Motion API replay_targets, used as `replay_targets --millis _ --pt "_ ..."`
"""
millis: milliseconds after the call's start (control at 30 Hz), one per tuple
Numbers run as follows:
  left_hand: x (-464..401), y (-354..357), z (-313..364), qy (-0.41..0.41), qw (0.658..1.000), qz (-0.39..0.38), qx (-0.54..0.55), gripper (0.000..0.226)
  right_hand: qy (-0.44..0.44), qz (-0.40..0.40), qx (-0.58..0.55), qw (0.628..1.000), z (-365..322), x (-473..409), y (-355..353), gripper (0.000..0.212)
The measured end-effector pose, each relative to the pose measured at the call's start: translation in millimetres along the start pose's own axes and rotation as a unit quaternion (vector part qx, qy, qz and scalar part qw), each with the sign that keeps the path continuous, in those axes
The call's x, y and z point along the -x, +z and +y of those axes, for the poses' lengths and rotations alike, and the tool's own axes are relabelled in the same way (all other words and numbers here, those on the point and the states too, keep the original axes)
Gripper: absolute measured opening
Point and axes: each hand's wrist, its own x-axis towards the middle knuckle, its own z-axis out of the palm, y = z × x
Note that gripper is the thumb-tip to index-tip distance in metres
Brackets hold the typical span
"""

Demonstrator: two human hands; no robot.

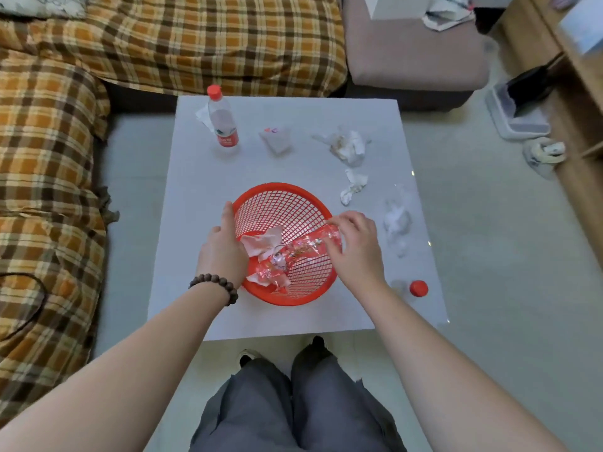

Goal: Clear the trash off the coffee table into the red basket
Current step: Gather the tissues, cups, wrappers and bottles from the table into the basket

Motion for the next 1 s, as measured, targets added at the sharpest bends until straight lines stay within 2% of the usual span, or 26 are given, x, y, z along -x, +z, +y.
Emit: replay_targets --millis 67,133,233,367,567,700,767,833,933,1000 --pt "2 7 3 -0.003 1.000 -0.002 -0.007 0.070 0.029 0.022 0.045 0.998 32 16 -17 0.031" --pt "7 15 10 -0.015 1.000 0.000 -0.011 0.070 0.078 0.011 0.088 0.993 65 32 -29 0.038" --pt "17 29 22 -0.027 1.000 0.005 -0.015 0.070 0.137 -0.059 0.140 0.979 110 52 -35 0.052" --pt "34 50 36 -0.046 0.998 0.042 -0.023 0.068 0.143 -0.165 0.144 0.965 150 58 -30 0.062" --pt "87 70 66 -0.140 0.982 0.125 0.018 0.064 0.038 -0.209 0.109 0.971 182 50 -30 0.029" --pt "117 76 84 -0.181 0.971 0.154 0.031 0.061 -0.009 -0.230 0.075 0.970 198 36 -44 0.018" --pt "128 77 91 -0.198 0.965 0.169 0.031 0.061 0.031 -0.196 0.011 0.980 204 31 -58 0.016" --pt "135 76 94 -0.210 0.960 0.181 0.037 0.063 0.060 -0.130 -0.051 0.988 203 26 -75 0.016" --pt "143 72 94 -0.224 0.954 0.192 0.047 0.064 0.027 -0.019 -0.100 0.994 181 8 -106 0.014" --pt "145 70 94 -0.213 0.955 0.202 0.053 0.063 -0.006 0.066 -0.154 0.986 155 -6 -130 0.010"
